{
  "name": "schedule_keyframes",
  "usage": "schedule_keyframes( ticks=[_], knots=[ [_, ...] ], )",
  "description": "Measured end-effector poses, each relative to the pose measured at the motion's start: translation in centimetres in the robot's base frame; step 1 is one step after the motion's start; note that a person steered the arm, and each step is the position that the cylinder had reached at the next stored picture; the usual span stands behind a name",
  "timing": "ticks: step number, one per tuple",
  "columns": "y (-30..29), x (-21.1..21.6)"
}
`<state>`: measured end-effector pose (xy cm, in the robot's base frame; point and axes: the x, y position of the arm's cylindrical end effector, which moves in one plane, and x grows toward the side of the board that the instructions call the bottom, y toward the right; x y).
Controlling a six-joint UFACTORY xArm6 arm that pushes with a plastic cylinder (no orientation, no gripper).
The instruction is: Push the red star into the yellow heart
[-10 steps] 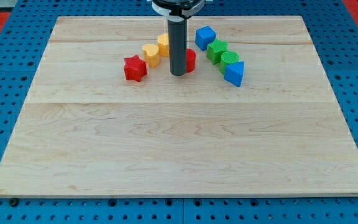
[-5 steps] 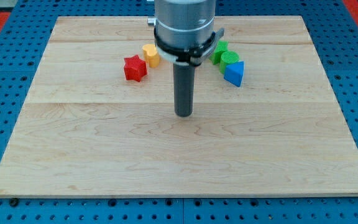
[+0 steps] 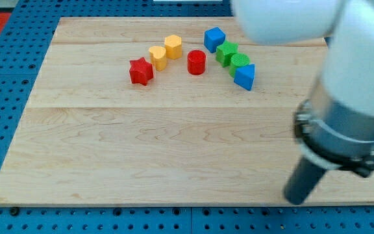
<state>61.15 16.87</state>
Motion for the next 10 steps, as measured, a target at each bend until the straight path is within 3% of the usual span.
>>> schedule_keyframes(
  ticks=[2, 4, 5, 7, 10],
  knots=[
    [7.3, -6.2],
    [7.6, -6.2],
    [3.8, -6.4],
    [-9.6, -10.7],
    [-30.7, -13.0]
  ],
)
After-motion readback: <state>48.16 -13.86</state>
